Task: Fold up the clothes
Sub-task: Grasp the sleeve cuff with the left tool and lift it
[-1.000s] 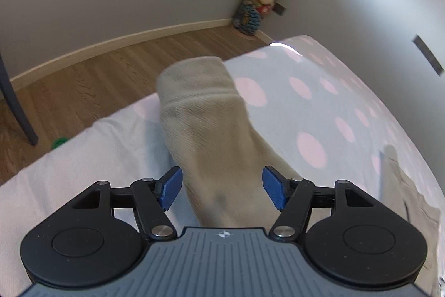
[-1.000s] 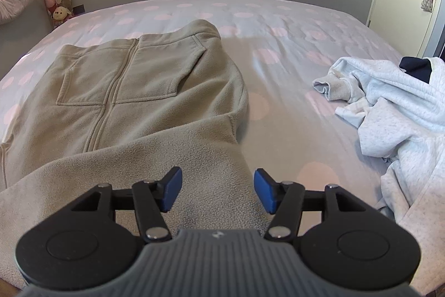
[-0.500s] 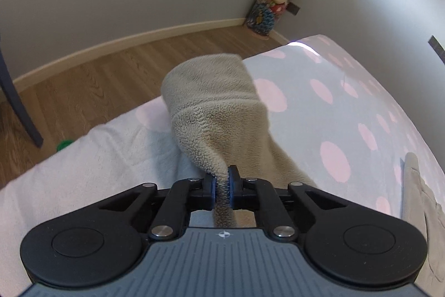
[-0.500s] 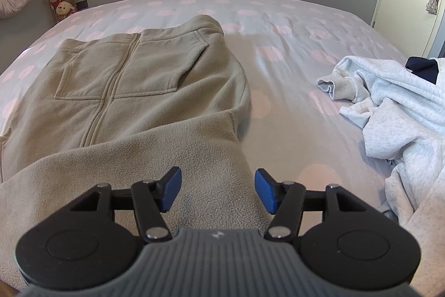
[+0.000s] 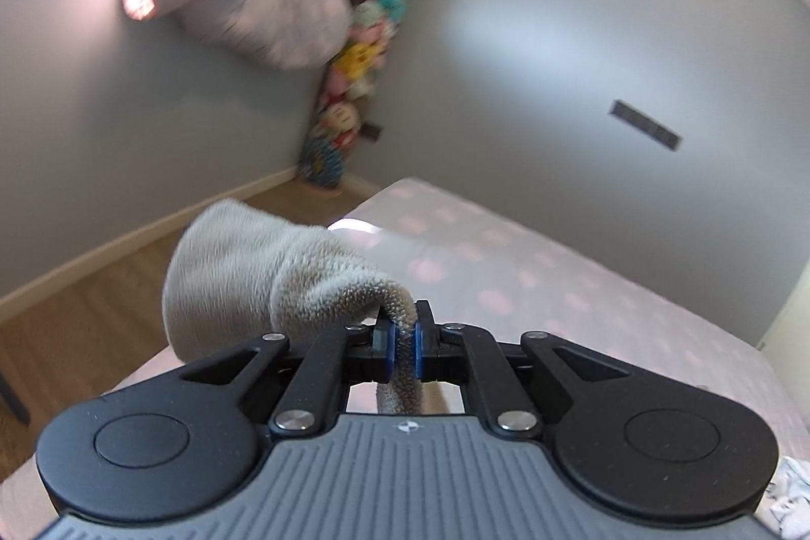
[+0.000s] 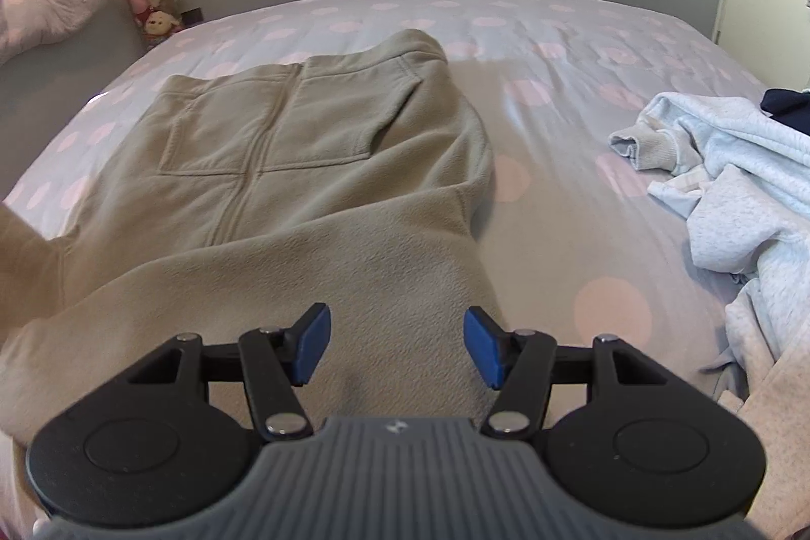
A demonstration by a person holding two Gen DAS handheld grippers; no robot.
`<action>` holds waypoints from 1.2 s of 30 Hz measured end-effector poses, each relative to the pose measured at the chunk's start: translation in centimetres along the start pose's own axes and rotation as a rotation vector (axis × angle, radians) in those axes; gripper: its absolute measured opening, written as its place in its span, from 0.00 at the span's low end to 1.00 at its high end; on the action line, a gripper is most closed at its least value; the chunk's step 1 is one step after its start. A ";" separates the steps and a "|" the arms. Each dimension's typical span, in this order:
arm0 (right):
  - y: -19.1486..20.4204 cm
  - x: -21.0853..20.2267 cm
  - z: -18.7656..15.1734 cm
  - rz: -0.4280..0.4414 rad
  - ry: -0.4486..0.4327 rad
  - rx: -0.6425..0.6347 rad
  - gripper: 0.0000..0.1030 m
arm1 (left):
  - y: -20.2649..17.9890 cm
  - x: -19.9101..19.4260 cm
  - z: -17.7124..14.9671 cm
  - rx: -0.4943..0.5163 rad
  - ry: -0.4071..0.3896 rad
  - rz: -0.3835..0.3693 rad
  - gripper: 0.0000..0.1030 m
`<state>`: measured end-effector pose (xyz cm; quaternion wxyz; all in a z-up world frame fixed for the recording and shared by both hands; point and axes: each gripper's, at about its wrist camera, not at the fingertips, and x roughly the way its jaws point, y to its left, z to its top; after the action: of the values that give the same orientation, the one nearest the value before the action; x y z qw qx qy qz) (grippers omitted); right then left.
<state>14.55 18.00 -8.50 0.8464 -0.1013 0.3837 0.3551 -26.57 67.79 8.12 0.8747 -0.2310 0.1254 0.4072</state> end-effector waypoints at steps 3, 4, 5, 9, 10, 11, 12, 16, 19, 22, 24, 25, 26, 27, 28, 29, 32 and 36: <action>0.2 -1.1 -0.8 0.037 -0.014 -0.018 0.60 | -6.0 -3.1 0.4 0.065 -0.014 -0.054 0.04; 0.2 -1.5 -1.0 0.047 -0.020 -0.024 0.60 | -8.0 -4.1 0.5 0.087 -0.018 -0.072 0.04; 0.2 -1.8 -1.2 0.052 -0.027 -0.025 0.60 | -10.1 -4.8 0.3 0.103 -0.018 -0.093 0.04; -0.6 -3.4 -1.9 0.079 -0.051 -0.010 0.60 | -18.1 -6.7 -1.7 0.168 -0.013 -0.170 0.04; -0.9 -3.7 -2.1 0.088 -0.055 -0.005 0.60 | -20.0 -7.1 -2.5 0.185 -0.011 -0.187 0.04; -1.2 -4.1 -2.3 0.097 -0.059 -0.001 0.60 | -21.9 -7.5 -3.3 0.203 -0.010 -0.204 0.04; -1.5 -4.5 -2.5 0.106 -0.062 0.003 0.60 | -23.6 -7.6 -4.4 0.217 -0.004 -0.214 0.04; -2.8 -5.9 -3.3 0.138 -0.068 0.021 0.60 | -29.6 -7.0 -9.3 0.281 0.030 -0.231 0.04; -3.9 -6.7 -4.0 0.152 -0.063 0.037 0.60 | -33.1 -5.9 -13.7 0.358 0.050 -0.228 0.04; -4.8 -6.9 -4.7 0.162 -0.047 0.054 0.60 | -35.5 -4.7 -18.5 0.423 0.089 -0.229 0.04; -5.3 -6.8 -5.3 0.165 -0.033 0.063 0.60 | -36.7 -4.0 -21.7 0.470 0.111 -0.219 0.04; -5.5 -6.7 -5.5 0.165 -0.025 0.067 0.60 | -37.2 -3.7 -23.3 0.494 0.131 -0.214 0.04; -5.6 -6.7 -5.7 0.166 -0.019 0.070 0.60 | -37.6 -3.4 -24.9 0.519 0.153 -0.210 0.04; -5.7 -6.6 -5.9 0.166 -0.013 0.071 0.60 | -38.0 -3.2 -26.5 0.543 0.174 -0.205 0.04; -5.7 -6.5 -6.0 0.165 -0.009 0.071 0.60 | -38.3 -2.8 -27.8 0.560 0.200 -0.205 0.04; -5.7 -6.4 -6.1 0.161 -0.002 0.070 0.60 | -38.3 -2.5 -29.0 0.577 0.225 -0.209 0.04; -5.1 -5.8 -6.0 0.142 0.018 0.054 0.60 | -38.8 -3.3 -32.8 0.633 0.286 -0.224 0.04; -3.9 -5.1 -5.9 0.121 0.042 0.025 0.60 | -39.9 -4.4 -36.7 0.724 0.348 -0.251 0.04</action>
<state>11.43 9.85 -9.27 0.8164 -0.0748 0.4111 0.3985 0.22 23.92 -9.64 0.9080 0.0123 0.3772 0.1822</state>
